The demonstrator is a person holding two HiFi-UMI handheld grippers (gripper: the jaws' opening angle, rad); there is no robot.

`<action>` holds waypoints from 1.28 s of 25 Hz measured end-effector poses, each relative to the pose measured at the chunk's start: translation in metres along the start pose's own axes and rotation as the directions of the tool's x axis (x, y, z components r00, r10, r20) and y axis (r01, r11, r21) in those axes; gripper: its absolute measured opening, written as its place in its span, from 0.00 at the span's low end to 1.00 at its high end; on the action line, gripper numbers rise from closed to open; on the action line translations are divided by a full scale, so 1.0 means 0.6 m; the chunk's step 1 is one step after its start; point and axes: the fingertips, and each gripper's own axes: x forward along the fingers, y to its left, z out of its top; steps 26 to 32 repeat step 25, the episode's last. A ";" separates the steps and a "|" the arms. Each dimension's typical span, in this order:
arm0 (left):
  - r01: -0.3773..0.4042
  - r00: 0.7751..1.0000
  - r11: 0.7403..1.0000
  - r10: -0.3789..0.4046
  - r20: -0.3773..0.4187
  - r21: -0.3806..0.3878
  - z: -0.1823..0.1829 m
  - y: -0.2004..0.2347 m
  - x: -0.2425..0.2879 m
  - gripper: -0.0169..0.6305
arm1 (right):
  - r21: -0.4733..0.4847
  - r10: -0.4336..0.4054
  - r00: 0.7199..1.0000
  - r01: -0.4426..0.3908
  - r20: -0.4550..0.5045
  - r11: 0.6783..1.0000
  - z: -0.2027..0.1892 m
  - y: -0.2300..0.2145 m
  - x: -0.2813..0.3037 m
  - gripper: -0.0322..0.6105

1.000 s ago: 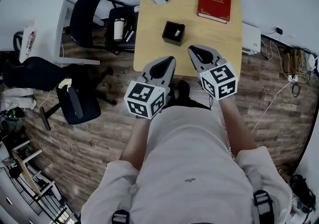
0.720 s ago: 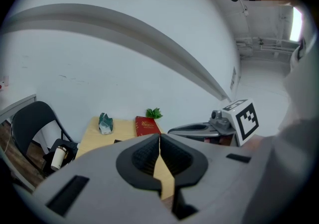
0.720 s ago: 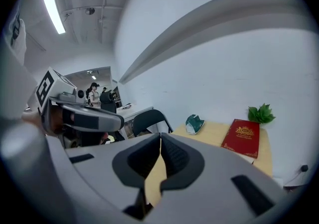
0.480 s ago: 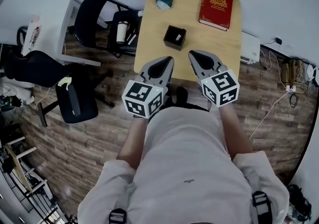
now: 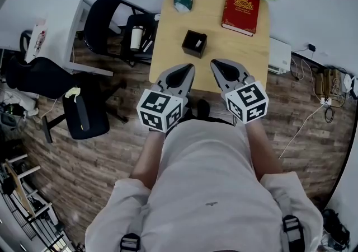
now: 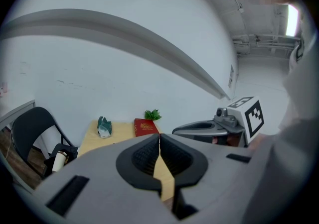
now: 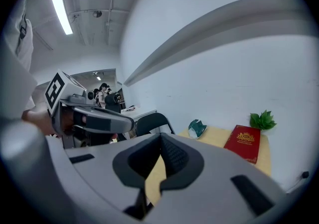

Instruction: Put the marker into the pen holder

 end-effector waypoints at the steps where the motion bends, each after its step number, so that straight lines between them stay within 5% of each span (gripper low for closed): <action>1: 0.001 1.000 1.000 -0.001 0.000 0.001 0.001 0.000 0.001 0.04 | 0.001 -0.001 1.000 0.001 0.002 1.000 0.001 0.000 -0.001 0.05; 32: -0.012 1.000 1.000 0.012 0.001 -0.003 0.008 0.011 0.012 0.04 | 0.014 0.005 1.000 -0.005 0.008 1.000 0.011 -0.015 0.004 0.05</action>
